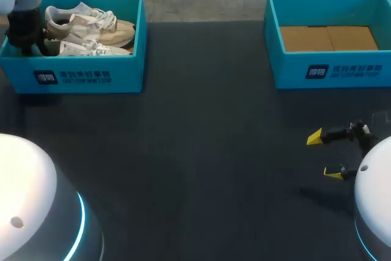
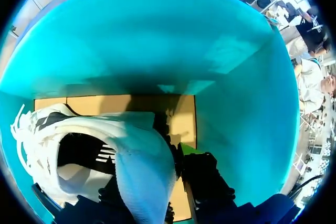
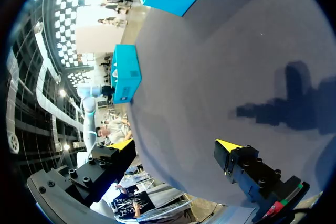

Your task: Take the shoe out of the shoebox, open the shoe tongue, remove and reinsert the insole, then place the shoe into the shoebox

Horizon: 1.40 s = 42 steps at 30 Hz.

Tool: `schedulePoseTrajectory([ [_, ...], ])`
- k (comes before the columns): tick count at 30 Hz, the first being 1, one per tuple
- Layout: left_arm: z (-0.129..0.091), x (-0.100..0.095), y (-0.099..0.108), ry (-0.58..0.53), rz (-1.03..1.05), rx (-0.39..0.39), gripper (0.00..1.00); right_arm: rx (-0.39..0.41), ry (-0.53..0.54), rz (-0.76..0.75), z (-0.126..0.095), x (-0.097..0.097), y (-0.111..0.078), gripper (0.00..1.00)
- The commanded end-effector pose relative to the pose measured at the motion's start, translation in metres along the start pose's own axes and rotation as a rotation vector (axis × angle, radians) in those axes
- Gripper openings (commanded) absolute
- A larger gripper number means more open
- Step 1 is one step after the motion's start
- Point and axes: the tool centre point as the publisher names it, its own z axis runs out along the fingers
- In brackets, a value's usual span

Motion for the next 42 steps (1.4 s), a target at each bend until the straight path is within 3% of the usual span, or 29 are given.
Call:
schedulePoseTrajectory([
  [1,0.0,-0.006,-0.002,0.001,0.015,-0.008,0.0,-0.004,0.0,-0.001,-0.001,0.0,-0.002,1.0],
  [24,-0.024,0.007,0.002,-0.052,0.015,0.007,0.0,-0.004,0.0,-0.001,-0.001,0.0,-0.002,1.0],
  [42,-0.077,0.019,-0.002,-0.083,0.001,-0.018,0.0,-0.004,0.0,-0.001,-0.001,0.0,-0.002,1.0],
])
